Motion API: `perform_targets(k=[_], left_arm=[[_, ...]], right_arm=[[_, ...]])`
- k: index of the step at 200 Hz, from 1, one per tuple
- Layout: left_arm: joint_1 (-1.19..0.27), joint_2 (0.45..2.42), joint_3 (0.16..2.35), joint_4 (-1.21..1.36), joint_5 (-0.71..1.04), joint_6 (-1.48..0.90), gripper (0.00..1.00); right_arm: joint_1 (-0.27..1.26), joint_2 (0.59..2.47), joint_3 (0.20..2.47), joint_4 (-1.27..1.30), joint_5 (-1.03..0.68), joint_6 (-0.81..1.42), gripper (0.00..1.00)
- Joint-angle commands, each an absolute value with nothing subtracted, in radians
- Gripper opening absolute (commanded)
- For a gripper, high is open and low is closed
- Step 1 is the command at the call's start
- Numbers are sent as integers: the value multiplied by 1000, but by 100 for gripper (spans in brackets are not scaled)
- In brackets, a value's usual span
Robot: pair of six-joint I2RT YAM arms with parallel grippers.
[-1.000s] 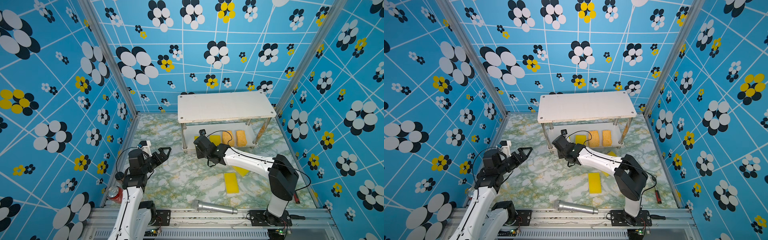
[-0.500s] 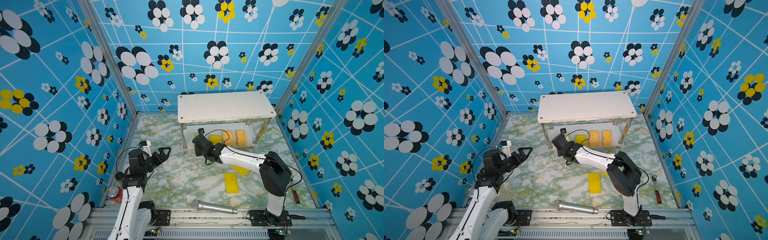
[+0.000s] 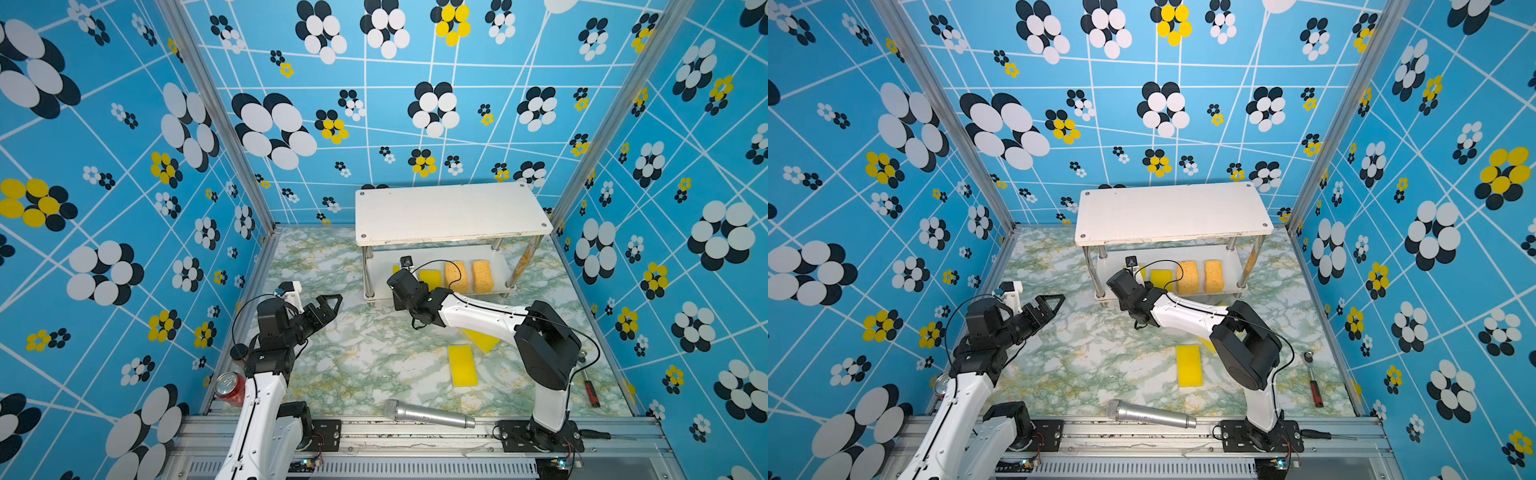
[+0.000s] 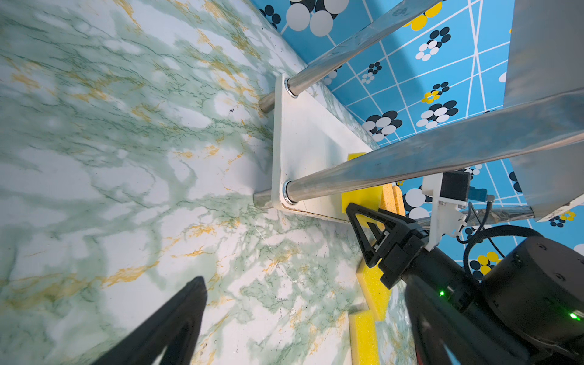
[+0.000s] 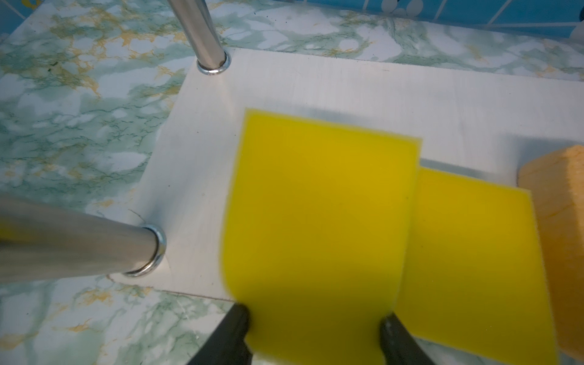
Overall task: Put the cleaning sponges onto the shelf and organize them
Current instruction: 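Set the yellow sponge beside the first yellow sponge on the lower shelf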
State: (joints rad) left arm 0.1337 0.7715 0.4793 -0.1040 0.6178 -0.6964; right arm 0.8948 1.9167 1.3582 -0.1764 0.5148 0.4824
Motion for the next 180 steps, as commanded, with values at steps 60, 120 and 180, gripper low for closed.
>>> perform_targets(k=[60, 120, 180], left_arm=[[145, 784, 485, -98, 624, -697, 99], [145, 784, 488, -101, 621, -694, 99], [145, 781, 489, -103, 621, -693, 99]], right_arm=[[878, 1966, 1355, -155, 509, 486, 54], [877, 1991, 1373, -157, 477, 494, 53], [877, 1998, 1382, -150, 451, 498, 54]])
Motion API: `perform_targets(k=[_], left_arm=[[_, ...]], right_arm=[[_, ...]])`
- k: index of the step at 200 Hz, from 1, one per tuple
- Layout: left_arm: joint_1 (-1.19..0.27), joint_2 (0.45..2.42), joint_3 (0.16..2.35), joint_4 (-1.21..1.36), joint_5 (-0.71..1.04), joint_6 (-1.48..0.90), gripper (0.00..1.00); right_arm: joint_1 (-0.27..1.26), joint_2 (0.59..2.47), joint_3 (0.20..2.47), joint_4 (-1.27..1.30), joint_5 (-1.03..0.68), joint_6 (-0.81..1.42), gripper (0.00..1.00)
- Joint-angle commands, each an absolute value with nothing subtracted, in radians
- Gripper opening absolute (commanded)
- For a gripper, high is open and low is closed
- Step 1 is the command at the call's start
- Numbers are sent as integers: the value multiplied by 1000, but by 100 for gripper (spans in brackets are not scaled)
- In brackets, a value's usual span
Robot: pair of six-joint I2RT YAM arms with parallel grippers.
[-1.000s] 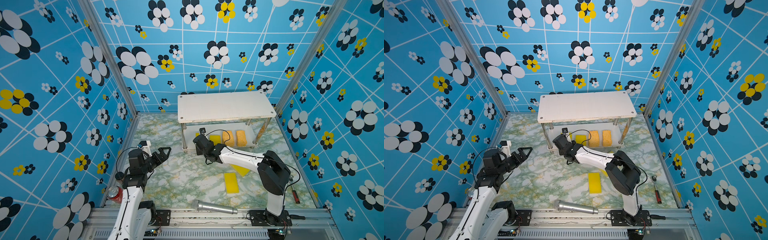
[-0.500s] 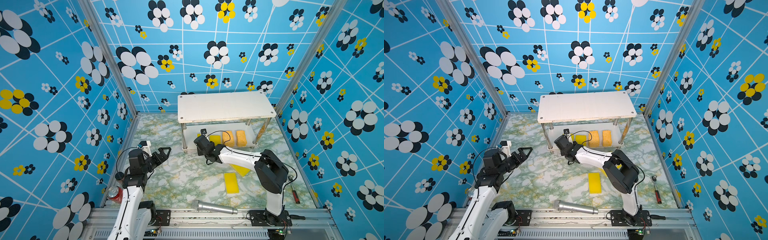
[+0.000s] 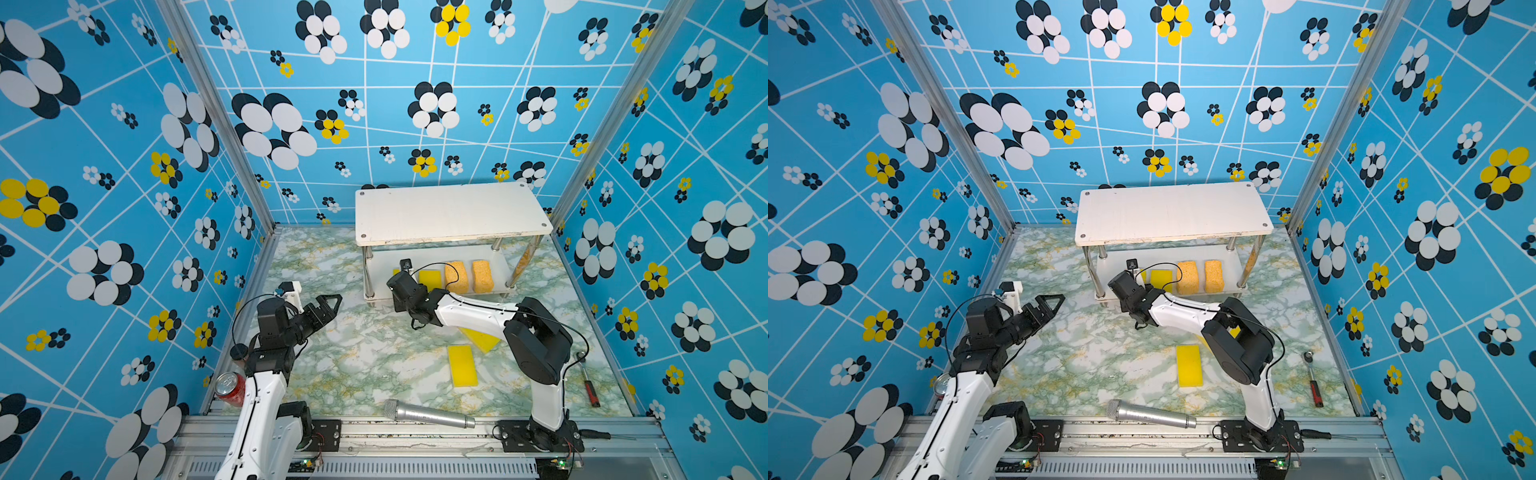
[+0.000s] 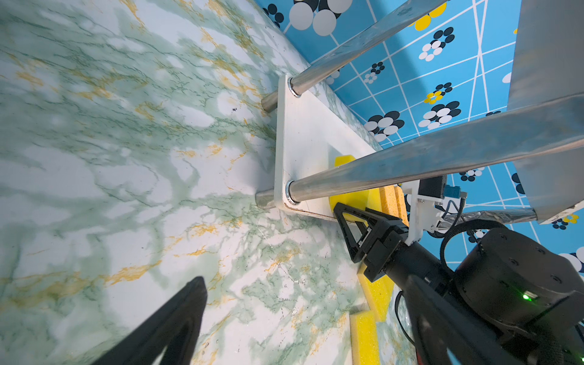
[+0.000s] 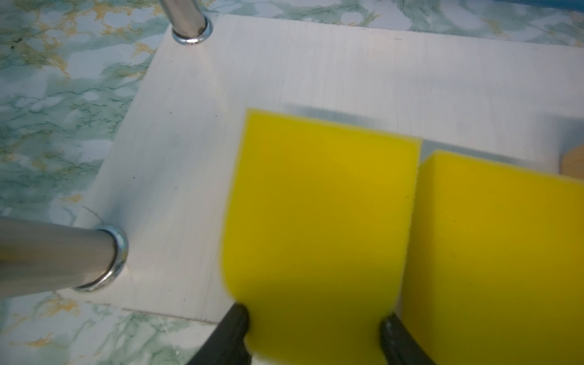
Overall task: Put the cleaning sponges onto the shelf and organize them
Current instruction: 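Set the yellow sponge beside the first yellow sponge on the lower shelf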
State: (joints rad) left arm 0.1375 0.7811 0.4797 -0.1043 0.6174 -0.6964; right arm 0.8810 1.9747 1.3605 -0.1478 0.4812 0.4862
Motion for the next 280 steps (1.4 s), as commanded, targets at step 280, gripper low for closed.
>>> perform_targets(k=[280], left_arm=[[144, 769, 486, -117, 616, -689, 99]], right_arm=[[879, 1913, 1323, -122, 470, 497, 85]])
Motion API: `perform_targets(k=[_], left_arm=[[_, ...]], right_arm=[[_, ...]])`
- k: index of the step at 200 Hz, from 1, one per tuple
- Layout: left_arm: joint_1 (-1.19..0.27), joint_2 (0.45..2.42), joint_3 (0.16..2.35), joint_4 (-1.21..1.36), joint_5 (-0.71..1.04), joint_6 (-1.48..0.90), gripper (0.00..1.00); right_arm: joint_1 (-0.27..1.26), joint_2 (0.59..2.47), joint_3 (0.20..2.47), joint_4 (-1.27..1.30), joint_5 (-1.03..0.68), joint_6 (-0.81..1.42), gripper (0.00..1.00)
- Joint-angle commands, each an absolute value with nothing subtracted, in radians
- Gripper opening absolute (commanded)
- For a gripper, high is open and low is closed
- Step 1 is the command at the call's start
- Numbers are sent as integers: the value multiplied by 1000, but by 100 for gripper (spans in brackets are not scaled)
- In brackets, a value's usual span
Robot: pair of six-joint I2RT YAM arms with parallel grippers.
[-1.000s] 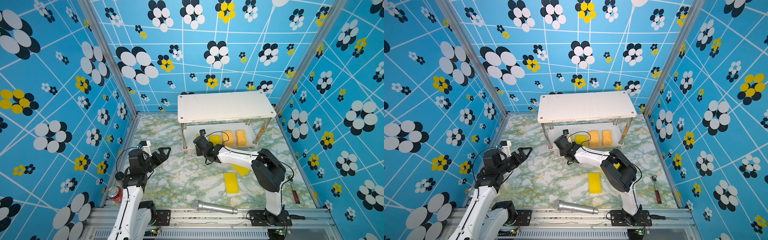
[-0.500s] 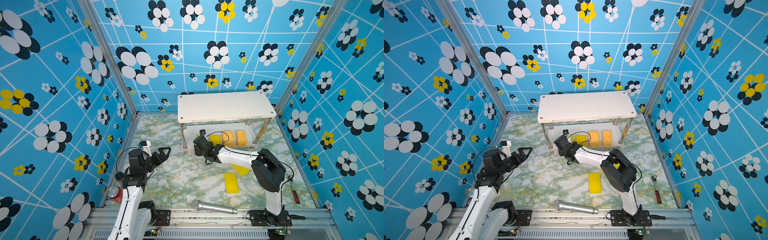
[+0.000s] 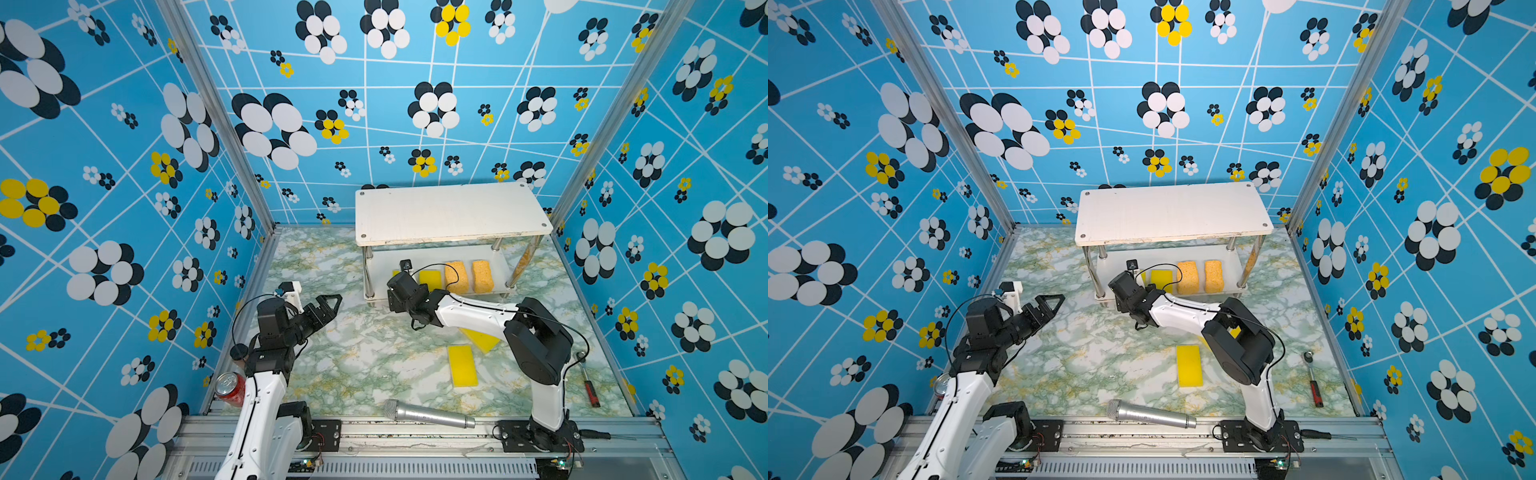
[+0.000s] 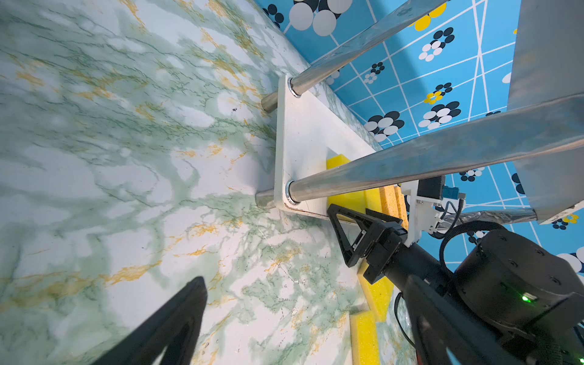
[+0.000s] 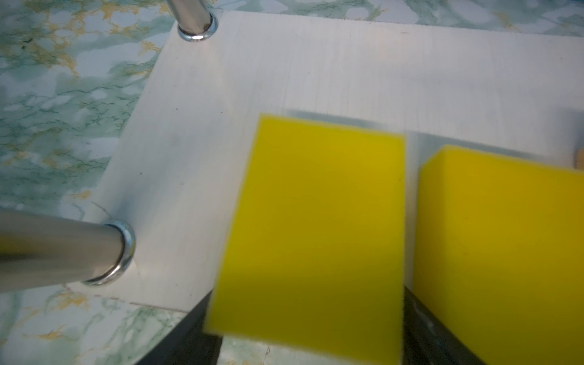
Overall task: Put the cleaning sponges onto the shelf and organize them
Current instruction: 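Open the right gripper and release the yellow sponge on the shelf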
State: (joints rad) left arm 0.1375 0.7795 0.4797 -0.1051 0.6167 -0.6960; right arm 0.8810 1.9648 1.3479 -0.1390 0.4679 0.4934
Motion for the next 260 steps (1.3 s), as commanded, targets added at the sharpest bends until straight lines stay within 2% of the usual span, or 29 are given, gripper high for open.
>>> perform_targets(k=[1, 171, 260], left_arm=[[145, 768, 486, -117, 616, -689, 99], [145, 765, 484, -121, 614, -688, 99], [144, 767, 488, -118, 615, -693, 99]], right_arm=[[879, 1913, 1323, -122, 470, 496, 85], [894, 1801, 1232, -95, 410, 441, 91], [917, 1615, 1057, -91, 353, 382, 94]])
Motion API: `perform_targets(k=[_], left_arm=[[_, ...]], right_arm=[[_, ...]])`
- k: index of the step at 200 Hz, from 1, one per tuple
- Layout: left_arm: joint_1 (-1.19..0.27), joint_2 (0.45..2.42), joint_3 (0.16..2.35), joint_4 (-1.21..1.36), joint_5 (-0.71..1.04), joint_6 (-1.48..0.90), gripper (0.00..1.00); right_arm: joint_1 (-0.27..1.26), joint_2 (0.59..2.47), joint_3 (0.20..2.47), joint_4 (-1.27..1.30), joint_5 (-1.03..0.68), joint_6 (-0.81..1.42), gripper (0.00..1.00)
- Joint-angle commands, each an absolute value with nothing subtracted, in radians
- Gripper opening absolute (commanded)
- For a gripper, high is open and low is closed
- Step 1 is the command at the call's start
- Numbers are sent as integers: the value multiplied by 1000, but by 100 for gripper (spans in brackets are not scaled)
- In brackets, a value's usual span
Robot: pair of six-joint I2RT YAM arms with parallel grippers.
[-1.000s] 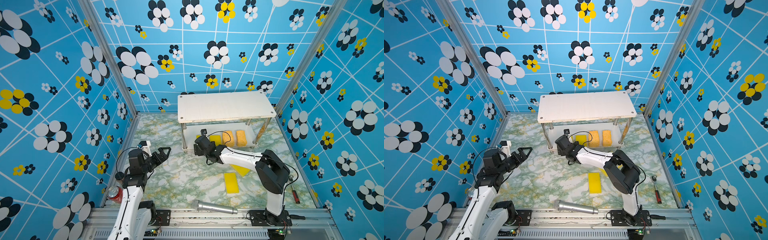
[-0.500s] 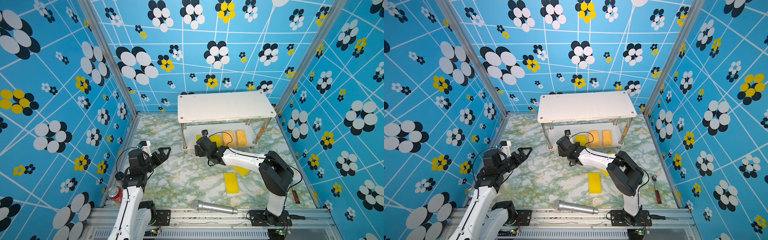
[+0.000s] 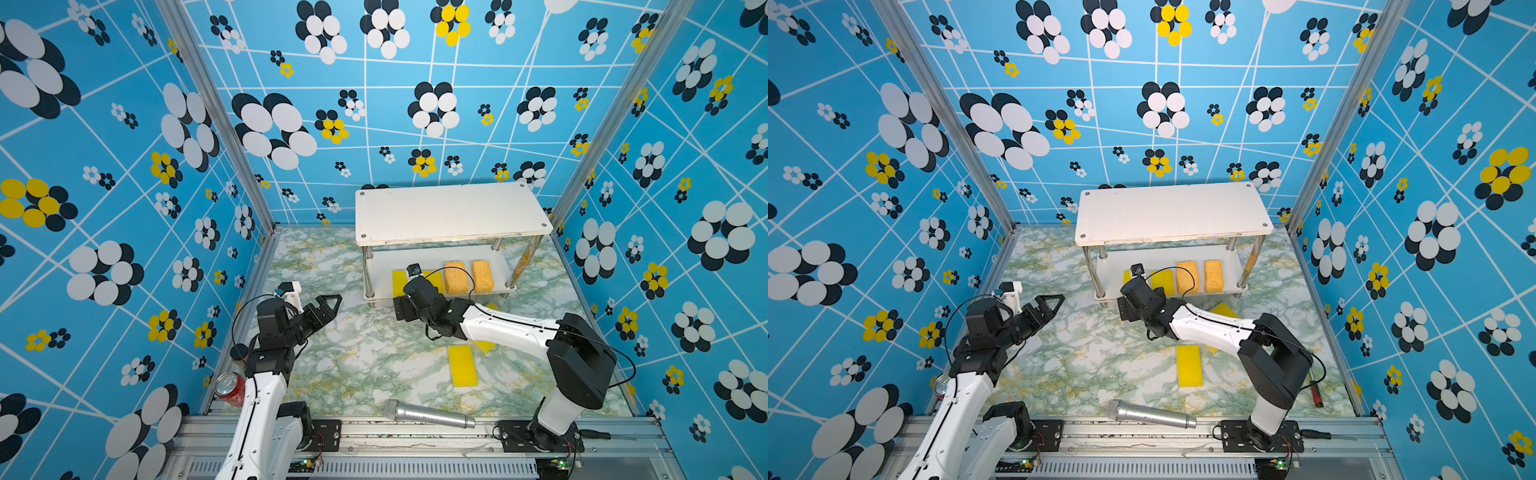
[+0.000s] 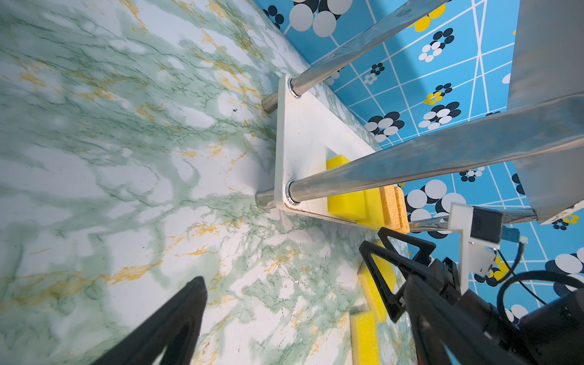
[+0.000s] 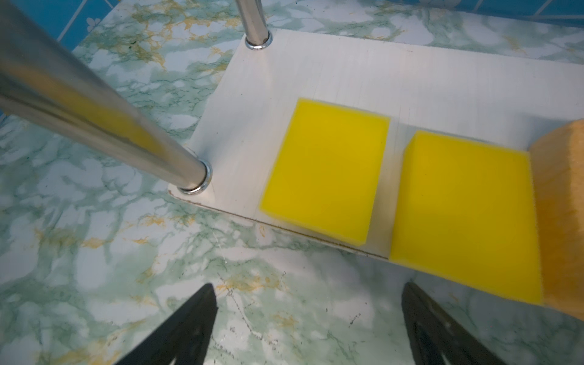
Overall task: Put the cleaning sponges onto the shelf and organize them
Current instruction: 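Open the right gripper and release the yellow sponge on the shelf, then withdraw the right gripper from the shelf toward the yellow sponges on the table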
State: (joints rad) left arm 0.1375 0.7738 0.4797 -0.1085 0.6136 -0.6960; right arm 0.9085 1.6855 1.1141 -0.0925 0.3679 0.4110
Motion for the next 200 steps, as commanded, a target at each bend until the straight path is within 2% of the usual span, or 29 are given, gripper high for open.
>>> perform_targets(k=[1, 51, 130, 200], left_arm=[[144, 768, 488, -118, 615, -693, 99], [143, 777, 477, -92, 606, -701, 99], [132, 889, 492, -2, 613, -729, 99], [32, 1003, 540, 46, 558, -730, 99]], right_arm=[[917, 1612, 1055, -91, 353, 382, 94], [920, 1417, 895, -107, 365, 403, 95], [922, 1035, 745, -359, 462, 518, 96], [922, 745, 628, -539, 527, 664, 96]])
